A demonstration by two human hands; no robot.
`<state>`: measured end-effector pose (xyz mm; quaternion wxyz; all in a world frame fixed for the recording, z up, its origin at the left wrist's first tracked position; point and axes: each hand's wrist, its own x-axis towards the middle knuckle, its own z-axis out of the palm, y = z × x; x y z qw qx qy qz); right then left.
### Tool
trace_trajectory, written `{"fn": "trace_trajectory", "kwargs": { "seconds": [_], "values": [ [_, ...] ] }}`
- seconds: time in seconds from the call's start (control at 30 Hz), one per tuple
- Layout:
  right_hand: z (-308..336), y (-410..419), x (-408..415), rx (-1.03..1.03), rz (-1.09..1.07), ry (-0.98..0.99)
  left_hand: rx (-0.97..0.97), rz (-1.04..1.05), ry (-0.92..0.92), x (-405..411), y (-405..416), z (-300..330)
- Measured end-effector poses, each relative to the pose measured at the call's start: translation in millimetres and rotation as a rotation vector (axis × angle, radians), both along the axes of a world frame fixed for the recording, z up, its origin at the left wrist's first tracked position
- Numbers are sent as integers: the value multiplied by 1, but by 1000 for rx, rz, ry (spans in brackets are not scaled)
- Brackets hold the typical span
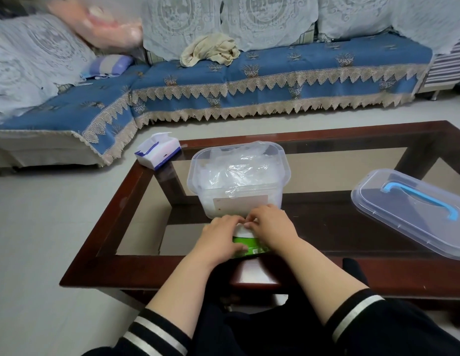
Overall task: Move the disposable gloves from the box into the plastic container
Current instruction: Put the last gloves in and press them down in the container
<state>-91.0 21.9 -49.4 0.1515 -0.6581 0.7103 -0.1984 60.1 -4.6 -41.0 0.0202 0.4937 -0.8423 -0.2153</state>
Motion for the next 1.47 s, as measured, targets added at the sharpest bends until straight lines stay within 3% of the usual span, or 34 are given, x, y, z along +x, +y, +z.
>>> {"fn": "trace_trajectory", "kwargs": {
  "seconds": [0.17, 0.33, 0.4, 0.47, 0.57, 0.67, 0.9, 1.03, 1.2, 1.37, 1.47],
  "values": [
    [7, 3, 1, -166, -55, -190, -14, 20, -9, -2, -4, -2],
    [19, 13, -5, -789, -136, -514, 22, 39, 23, -2, 0, 3],
    [22, 16, -12, -834, -165, -576, 44, 110, 230, 0, 1, 6],
    [23, 18, -17, -827, -171, -609, 95, 246, 557, 1, 4, 15],
    [23, 19, -19, -815, -151, -631, 322, 409, 1038, -1, 12, 37],
    [25, 20, -18, -815, -109, -646, 485, 419, 1221, 0, 10, 49],
    [27, 24, -18, -898, -4, -596, 450, 336, 1087, 0, -5, 81],
    [28, 23, -20, -955, 13, -550, 408, 140, 954, -4, -20, 103],
    [29, 22, -28, -1110, -116, -481, 259, 3, 835, -22, -39, 132],
    [30, 20, -37, -1179, -197, -483, 183, 104, 985, -19, -73, 138],
    [27, 17, -37, -1142, -190, -486, 107, 176, 851, -20, -84, 123]
  ]
}}
